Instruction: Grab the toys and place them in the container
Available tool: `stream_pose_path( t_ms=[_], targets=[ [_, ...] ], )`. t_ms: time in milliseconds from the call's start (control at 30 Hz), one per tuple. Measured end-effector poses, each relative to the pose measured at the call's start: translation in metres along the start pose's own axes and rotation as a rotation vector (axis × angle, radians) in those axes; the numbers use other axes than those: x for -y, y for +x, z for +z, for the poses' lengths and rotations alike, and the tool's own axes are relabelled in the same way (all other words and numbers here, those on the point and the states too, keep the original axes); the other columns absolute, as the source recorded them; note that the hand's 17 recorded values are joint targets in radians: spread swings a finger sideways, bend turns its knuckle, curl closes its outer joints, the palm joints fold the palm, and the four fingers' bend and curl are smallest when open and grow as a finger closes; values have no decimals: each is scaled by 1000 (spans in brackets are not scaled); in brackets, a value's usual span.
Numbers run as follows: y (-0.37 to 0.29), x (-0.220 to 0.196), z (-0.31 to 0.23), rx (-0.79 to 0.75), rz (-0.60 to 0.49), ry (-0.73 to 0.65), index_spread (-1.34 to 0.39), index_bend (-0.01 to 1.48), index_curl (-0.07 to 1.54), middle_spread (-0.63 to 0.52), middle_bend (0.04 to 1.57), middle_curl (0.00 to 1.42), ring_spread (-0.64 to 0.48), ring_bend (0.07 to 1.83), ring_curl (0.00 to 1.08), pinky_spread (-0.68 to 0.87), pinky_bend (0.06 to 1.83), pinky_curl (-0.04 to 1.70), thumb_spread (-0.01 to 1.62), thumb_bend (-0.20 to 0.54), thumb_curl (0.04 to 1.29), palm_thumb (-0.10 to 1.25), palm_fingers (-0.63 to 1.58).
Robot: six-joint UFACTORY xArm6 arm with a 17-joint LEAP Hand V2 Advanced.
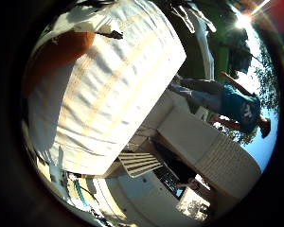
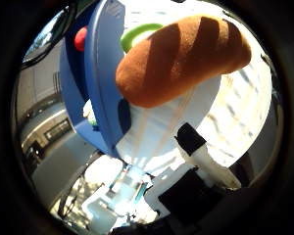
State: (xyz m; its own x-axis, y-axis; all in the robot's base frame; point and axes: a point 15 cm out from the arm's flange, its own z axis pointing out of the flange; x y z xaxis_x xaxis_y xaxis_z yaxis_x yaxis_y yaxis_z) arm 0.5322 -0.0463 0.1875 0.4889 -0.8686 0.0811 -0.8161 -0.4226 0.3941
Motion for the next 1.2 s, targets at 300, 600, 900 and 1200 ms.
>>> stream_pose_path(
  t_ms=[300, 600, 900, 1200],
  targets=[
    [-7, 9, 16, -26, -25, -43, -252, 75, 204, -103, 598, 495, 177, 872, 405, 442, 736, 198, 1048, -11, 333, 706, 850],
    [6, -11, -20, -47, 8, 7, -573, 269, 83, -223, 981, 804, 0, 1283, 659, 342, 1316, 452, 1034, 25, 448, 942, 1115],
    [-9, -103, -80, 10, 65, -62, -801, 477, 22, -247, 1079, 947, -54, 1353, 718, 241, 1460, 580, 1077, 12, 563, 1024, 1039],
    [-85, -174, -183, -63, 24, 38, -983, 656, -17, -258, 1102, 1052, -79, 1402, 760, 182, 1510, 669, 1108, -15, 645, 1003, 974]
  ],
)
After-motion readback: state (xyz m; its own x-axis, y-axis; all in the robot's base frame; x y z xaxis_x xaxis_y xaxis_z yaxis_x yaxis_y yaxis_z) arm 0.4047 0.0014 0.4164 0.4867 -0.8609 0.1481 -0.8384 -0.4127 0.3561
